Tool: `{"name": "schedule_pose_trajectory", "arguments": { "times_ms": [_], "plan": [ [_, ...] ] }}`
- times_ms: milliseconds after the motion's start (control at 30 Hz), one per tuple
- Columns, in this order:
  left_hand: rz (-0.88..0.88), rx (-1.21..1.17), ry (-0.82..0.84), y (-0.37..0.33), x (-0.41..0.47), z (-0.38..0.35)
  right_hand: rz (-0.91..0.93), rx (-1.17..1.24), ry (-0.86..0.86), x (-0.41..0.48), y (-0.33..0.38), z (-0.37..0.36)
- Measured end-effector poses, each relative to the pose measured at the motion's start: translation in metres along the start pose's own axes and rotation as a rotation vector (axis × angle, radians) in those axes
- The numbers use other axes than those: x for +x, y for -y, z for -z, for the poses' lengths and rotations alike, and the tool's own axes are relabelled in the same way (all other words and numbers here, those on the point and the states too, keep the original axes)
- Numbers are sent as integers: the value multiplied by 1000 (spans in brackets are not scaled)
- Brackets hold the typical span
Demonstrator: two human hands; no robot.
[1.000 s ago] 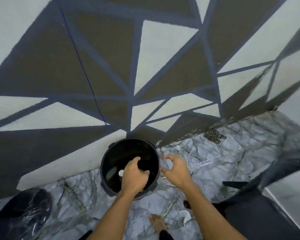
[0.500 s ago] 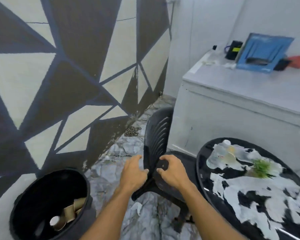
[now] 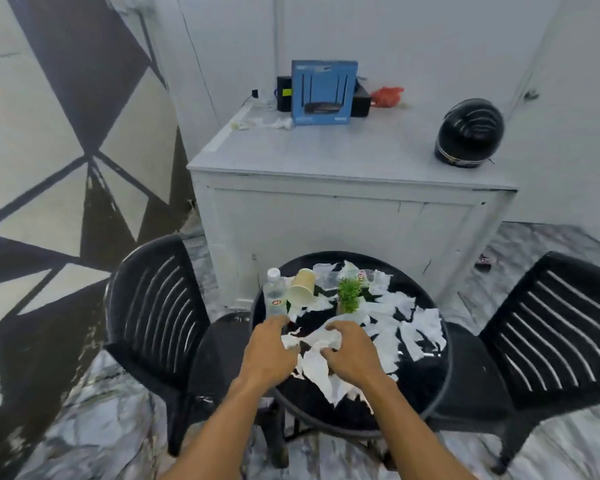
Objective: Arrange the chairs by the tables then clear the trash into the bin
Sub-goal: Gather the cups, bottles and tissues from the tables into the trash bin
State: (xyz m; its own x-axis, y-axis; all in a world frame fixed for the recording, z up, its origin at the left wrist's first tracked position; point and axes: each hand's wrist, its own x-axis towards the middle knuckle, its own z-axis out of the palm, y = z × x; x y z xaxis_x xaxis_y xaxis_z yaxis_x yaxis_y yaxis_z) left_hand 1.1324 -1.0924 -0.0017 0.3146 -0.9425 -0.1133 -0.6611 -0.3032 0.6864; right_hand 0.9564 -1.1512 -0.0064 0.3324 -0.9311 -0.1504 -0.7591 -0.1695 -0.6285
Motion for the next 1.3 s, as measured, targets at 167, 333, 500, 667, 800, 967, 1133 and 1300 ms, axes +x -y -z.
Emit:
{"name": "schedule_pose_trajectory", "arguments": {
  "times_ms": [167,333,500,667,800,967,1133,1300],
  "plan": [
    [-37,-6,38,-46,29,-50,-32,14,-39,23,-54,43],
    [-79,-12,22,-73,64,-74,-52,22,-67,54,-78,65],
    [-73,-28,-37,-76,121,-75,-29,29,-86,106,-72,72],
    [-39,-26,-74,-68,188,-72,-45,-8,-83,171,-57,77],
    [-9,-43,-65,-59,225,-79,-40,-56,-31,215,-59,70],
    [51,-6,-32,-37,255,-90,-58,-84,29,261,-68,64],
    [107,36,2,-22,279,-108,-41,-185,169,306,-84,54],
    [171,193,-22,-13,292,-123,-34,-235,277,344,-104,45]
  ]
}}
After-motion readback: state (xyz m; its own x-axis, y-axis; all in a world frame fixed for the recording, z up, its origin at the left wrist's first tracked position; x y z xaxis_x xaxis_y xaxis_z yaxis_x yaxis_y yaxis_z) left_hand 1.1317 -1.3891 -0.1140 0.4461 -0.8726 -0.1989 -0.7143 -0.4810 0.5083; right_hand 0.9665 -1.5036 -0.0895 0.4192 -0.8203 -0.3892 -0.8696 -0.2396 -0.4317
